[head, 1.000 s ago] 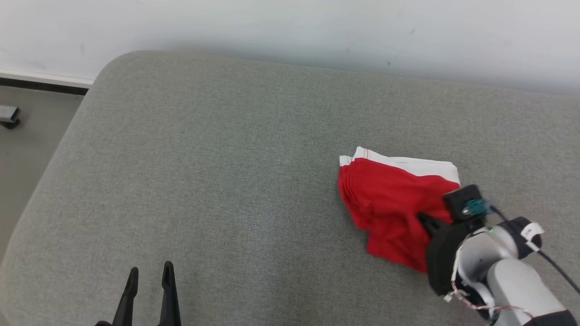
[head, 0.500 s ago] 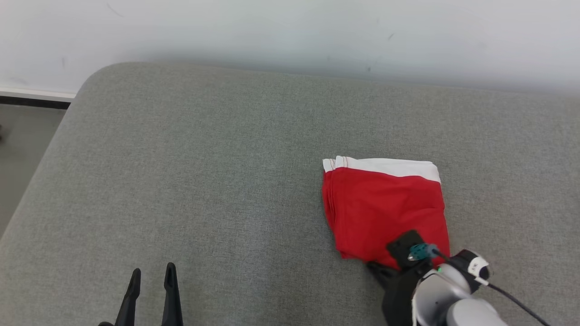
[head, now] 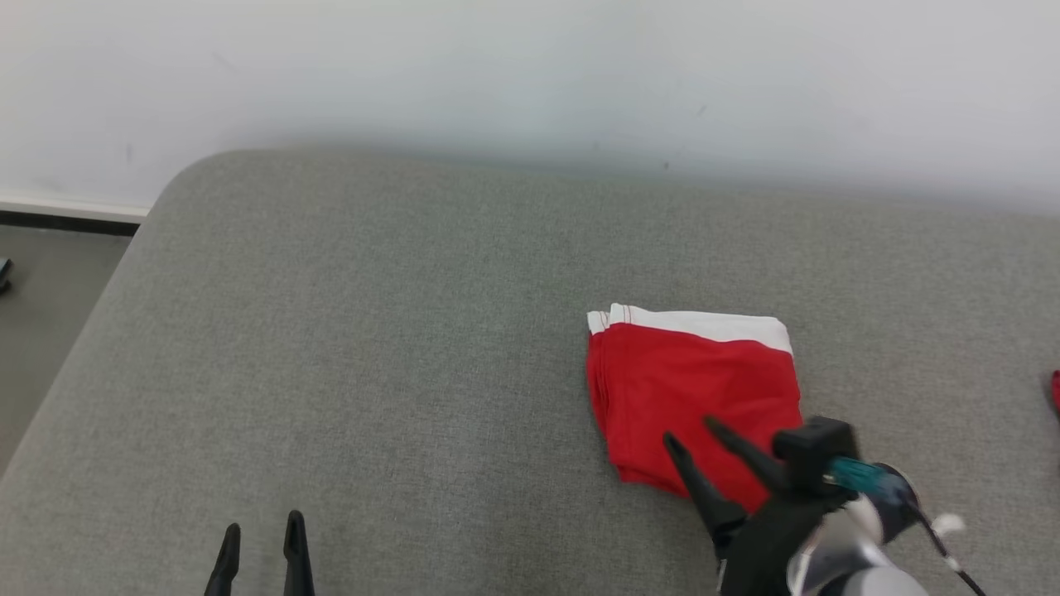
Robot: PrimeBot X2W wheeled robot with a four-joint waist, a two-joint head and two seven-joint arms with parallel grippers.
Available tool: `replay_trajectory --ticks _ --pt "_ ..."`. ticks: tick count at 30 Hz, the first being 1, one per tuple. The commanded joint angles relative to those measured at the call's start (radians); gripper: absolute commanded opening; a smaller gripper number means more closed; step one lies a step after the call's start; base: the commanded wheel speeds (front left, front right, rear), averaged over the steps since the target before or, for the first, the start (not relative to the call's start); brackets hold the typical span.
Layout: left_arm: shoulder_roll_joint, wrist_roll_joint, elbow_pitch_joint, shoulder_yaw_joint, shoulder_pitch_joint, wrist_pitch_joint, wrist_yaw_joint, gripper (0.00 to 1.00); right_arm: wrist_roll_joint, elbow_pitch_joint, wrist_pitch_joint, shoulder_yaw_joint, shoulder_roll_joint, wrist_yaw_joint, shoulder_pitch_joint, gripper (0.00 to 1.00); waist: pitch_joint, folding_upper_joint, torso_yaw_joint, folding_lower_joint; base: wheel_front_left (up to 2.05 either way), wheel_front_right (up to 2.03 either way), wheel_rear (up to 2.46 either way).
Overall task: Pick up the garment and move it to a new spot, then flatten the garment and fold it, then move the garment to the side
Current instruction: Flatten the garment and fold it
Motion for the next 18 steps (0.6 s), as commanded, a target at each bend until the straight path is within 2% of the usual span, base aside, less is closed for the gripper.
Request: replay_trajectory --ticks 1,9,18 --pt "-0.001 0.008 0.001 0.007 0.014 -0.003 0.002 1.0 -0.011 -0.022 -0.029 -0.033 0.013 -0.003 0.029 1.0 -0.021 0.0 -0.013 0.0001 0.0 0.0 0.0" --pt "-0.001 0.042 0.018 0.048 0.026 -0.003 -0.011 1.0 -0.024 -0.15 -0.176 -0.261 0.09 -0.003 0.172 1.0 -0.071 0.0 -0.06 0.0001 0.0 0.0 0.0" --pt "0.009 0.069 0.095 0.05 -0.055 -0.003 -0.028 1.0 -0.029 -0.154 -0.233 -0.366 0.062 -0.003 0.237 1.0 -0.087 0.0 -0.107 0.0001 0.0 0.0 0.0"
